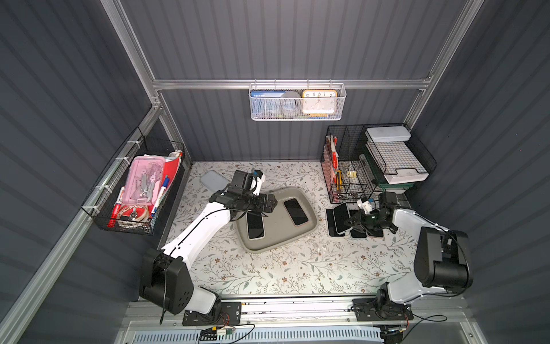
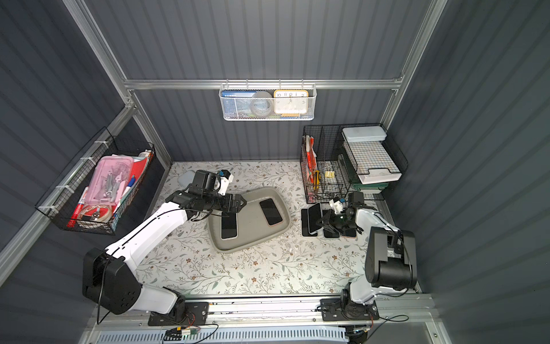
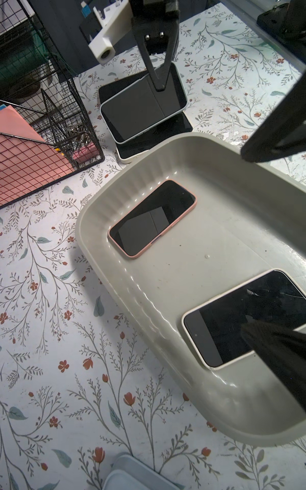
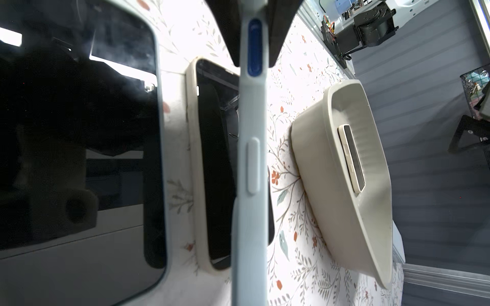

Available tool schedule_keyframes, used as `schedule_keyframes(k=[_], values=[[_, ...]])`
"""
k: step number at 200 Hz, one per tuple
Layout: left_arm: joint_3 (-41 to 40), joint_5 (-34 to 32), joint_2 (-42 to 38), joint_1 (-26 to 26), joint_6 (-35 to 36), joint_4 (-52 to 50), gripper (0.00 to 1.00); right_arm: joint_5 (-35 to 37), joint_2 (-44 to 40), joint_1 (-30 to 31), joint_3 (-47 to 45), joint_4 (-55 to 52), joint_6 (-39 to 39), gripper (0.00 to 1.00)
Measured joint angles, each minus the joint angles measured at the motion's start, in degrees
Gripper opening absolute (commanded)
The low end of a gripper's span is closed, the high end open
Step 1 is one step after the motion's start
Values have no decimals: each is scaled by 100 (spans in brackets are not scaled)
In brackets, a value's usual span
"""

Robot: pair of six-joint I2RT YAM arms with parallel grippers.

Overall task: Take the phone out of the storage box
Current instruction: Place the phone at the center of the board, then pick up the phone from the storage box.

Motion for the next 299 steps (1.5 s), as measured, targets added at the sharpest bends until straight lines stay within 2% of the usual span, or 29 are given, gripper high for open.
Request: schedule_keyframes(k=[9, 28, 67, 98, 145, 177, 197, 203, 229, 262, 299], values=[[0, 9, 0, 0, 0, 0, 99, 24, 85, 0, 66, 13, -11, 7], [0, 13, 0, 0, 4, 0, 99, 20, 208, -2, 149, 22, -61, 20], [0, 17, 4, 0, 17, 0, 98, 234, 457, -2, 181, 66, -138, 54], [0, 20, 81, 0, 17, 0, 98, 498, 516, -2, 188, 74, -192, 71], [2, 11, 184, 0, 13, 39, 99, 931, 385, -2, 201, 103, -140, 78], [2, -262, 225, 0, -59, 57, 99, 1665, -439, 210, 179, 33, -44, 86], [2, -643, 254, 0, -216, 42, 99, 2361, -1174, 896, 286, -90, -33, 91], [2, -767, 273, 0, -275, 28, 98, 2581, -1340, 1182, 372, -125, -37, 99], [4, -1222, 470, 0, -581, -39, 98, 3246, -1652, 2249, 828, -153, -63, 99], [-37, -1517, 804, 0, -997, -31, 99, 3901, -1351, 3257, 1541, -275, -142, 99], [-297, -1801, 1003, 0, -1504, 37, 99, 4334, -726, 3936, 2028, -334, -269, 99]])
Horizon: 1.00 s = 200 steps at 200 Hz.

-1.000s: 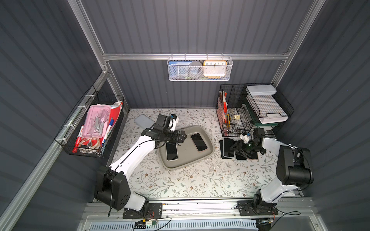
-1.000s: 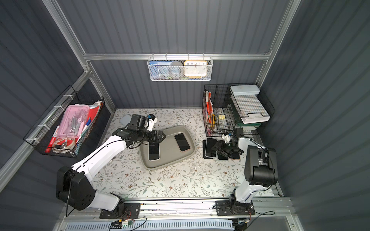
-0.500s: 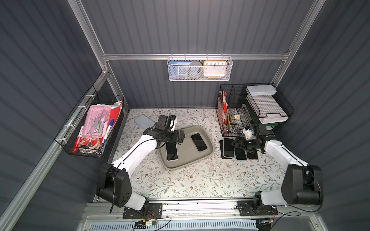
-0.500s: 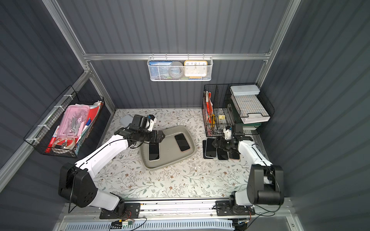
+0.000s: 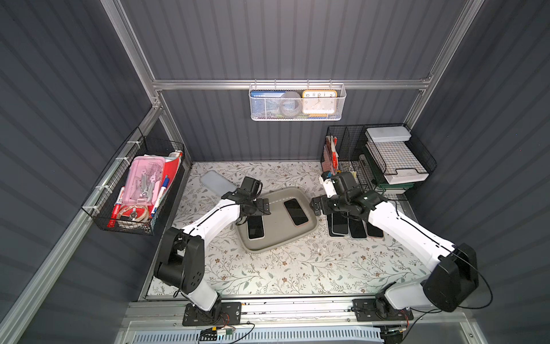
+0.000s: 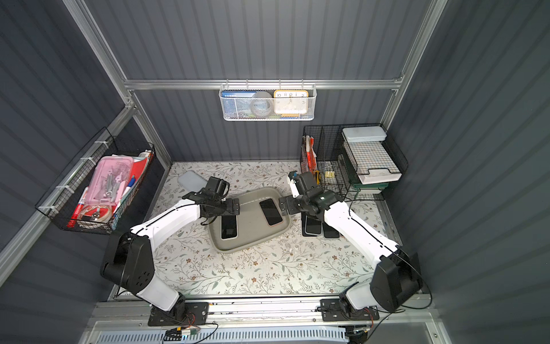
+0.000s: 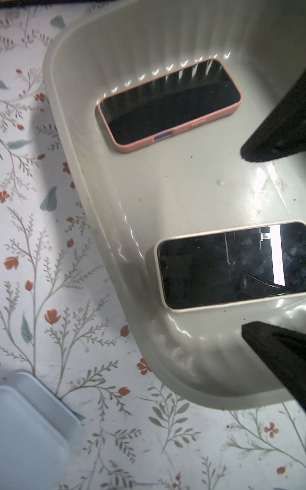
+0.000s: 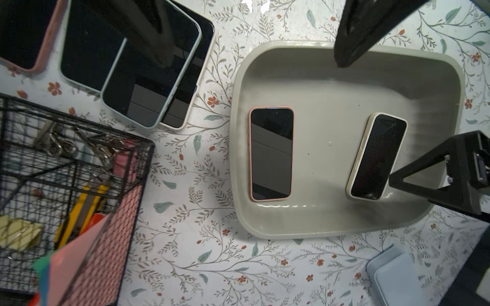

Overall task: Take the phone out of the storage box
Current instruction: Pick up the phone from the storage box.

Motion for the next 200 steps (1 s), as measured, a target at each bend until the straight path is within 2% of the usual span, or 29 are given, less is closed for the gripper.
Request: schedule_keyframes(k=[35, 87, 178, 200], values=[[-44, -214, 243, -11, -463, 76, 99, 236, 372, 221, 83, -28, -11, 99], [-42, -428, 793, -70, -964, 186, 99, 356, 407, 225, 74, 107, -44, 99], [192, -717, 1497, -146, -1215, 103, 99, 297, -94, 225, -334, 564, -76, 99], [229, -743, 1539, -153, -1209, 155, 85, 258, -116, 225, -334, 623, -76, 99]])
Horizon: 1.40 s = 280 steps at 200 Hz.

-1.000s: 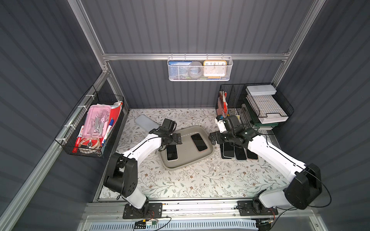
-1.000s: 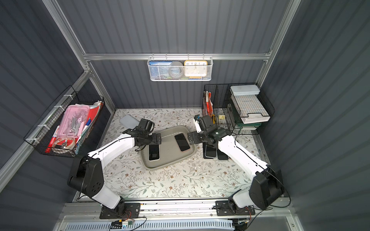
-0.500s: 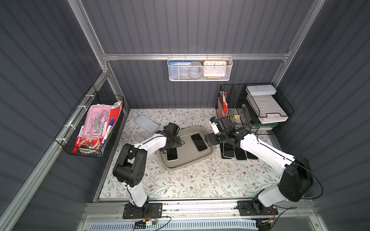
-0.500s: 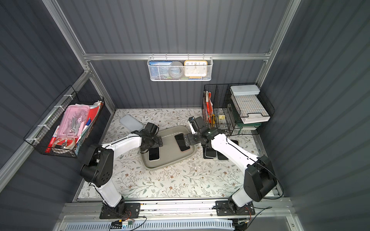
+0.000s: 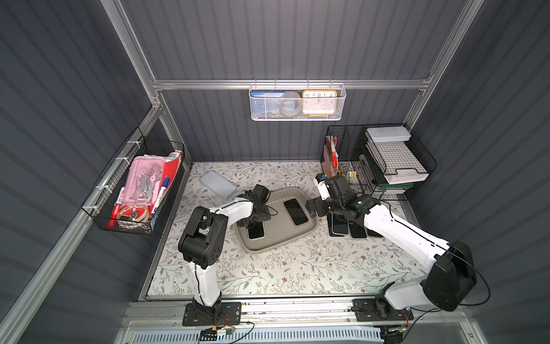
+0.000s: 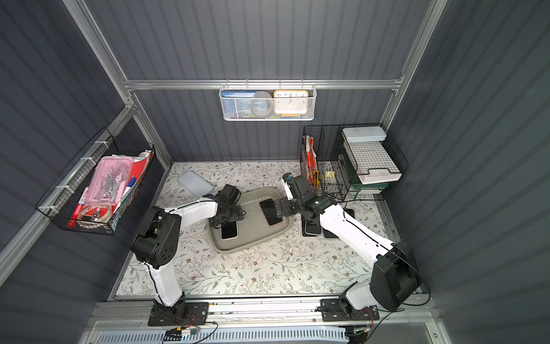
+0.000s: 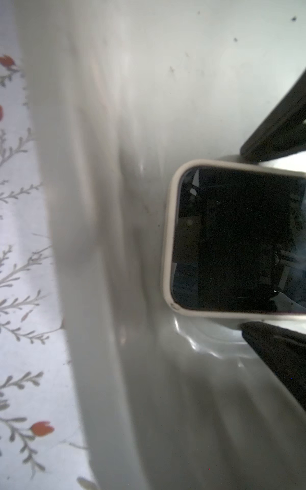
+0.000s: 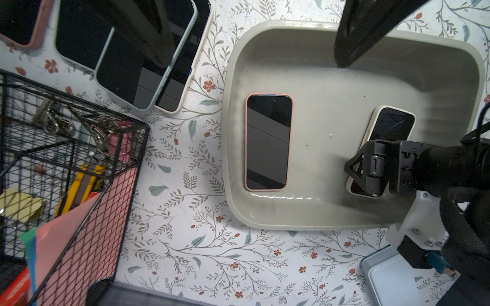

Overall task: Take the phone out of the storage box
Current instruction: Pick up the phone from the storage box.

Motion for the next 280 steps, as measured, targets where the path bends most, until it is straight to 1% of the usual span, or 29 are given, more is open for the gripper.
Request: schedule_keyframes(k=[7, 15, 47, 56, 66, 80, 104, 120, 136, 156, 186, 211, 233, 265, 280], values=[[-2, -15, 4, 0, 4, 24, 79, -22, 0, 0, 0, -2, 2, 99], [-2, -17, 4, 2, 2, 39, 76, -44, 0, 0, 0, -4, 2, 99], [-31, -39, -13, -4, 0, 79, 71, -109, -52, 0, 0, -4, 4, 99], [-48, -39, -24, -4, 0, 101, 68, -131, -76, 0, 0, -7, 9, 99], [-59, -37, -37, -4, 2, 114, 61, -175, -103, 0, 0, -7, 28, 99], [-98, -31, -74, -2, 7, 151, 57, -247, -136, 0, 0, -9, 70, 99], [-136, 81, -179, -2, 70, 142, 45, -529, -205, 0, -114, 63, 210, 99], [-144, 192, -339, -4, 127, 81, 42, -787, -317, -2, -361, 184, 378, 99], [-122, 262, -614, -22, 197, -22, 37, -1071, -417, 0, -619, 302, 584, 99], [90, 326, -973, -28, 299, -203, 36, -1506, -457, 0, -811, 433, 866, 99], [551, 435, -1405, -31, 452, -280, 33, -1971, -509, 63, -966, 660, 1215, 99], [835, 564, -1646, -31, 566, -328, 31, -2350, -518, 214, -1123, 1078, 1445, 99], [990, 723, -1797, -31, 636, -415, 30, -2656, -494, 369, -1259, 1528, 1744, 97], [1215, 970, -1917, -31, 695, -522, 28, -2743, -304, 660, -1281, 2114, 2234, 95], [1287, 1082, -1974, -31, 702, -527, 27, -2636, -170, 852, -1263, 2280, 2446, 91]])
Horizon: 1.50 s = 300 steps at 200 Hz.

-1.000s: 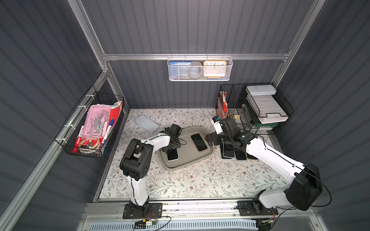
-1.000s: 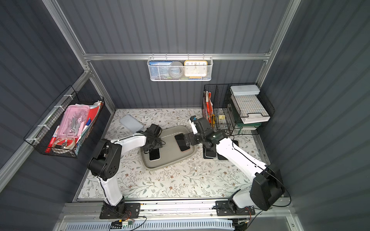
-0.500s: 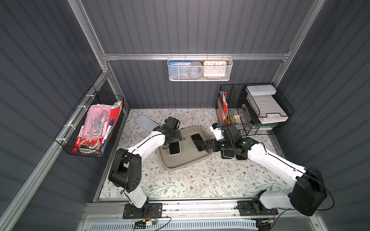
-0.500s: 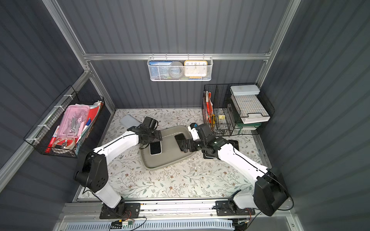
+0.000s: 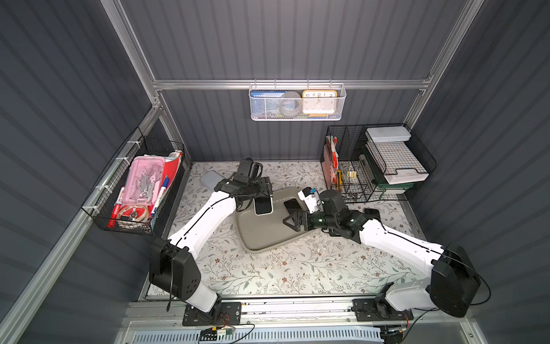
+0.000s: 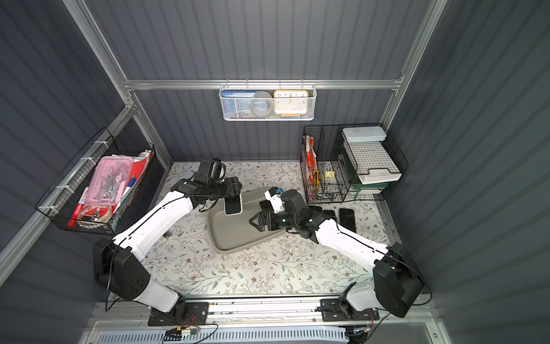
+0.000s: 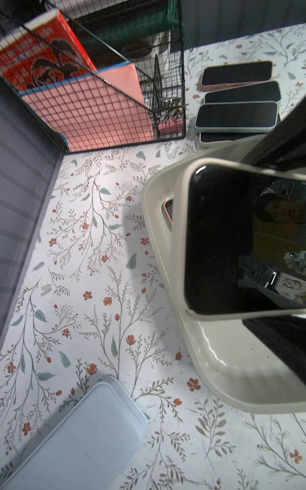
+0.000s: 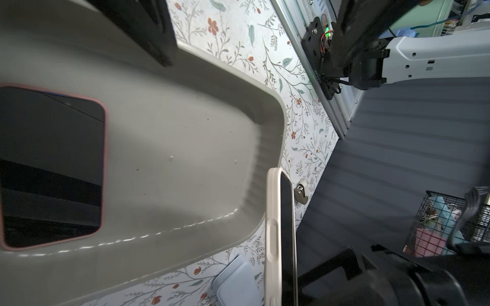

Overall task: Take the phone out of the storage box
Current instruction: Place the phone at the center of the board.

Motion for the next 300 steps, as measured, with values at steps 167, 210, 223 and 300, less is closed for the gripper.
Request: schedule_keyframes(k=[167, 210, 223, 300], values=[[50, 605, -319, -48, 37, -157, 27, 750, 1386, 498, 1075, 1213, 1095, 46], [101, 691, -319, -48, 46, -201, 31, 785, 1539, 551, 1244, 1338, 1182, 30], [103, 715, -319, -48, 61, -203, 39, 813, 1539, 553, 1263, 1357, 1222, 22], [177, 800, -319, -37, 243, -111, 99, 898, 1521, 553, 1274, 1499, 1231, 0]])
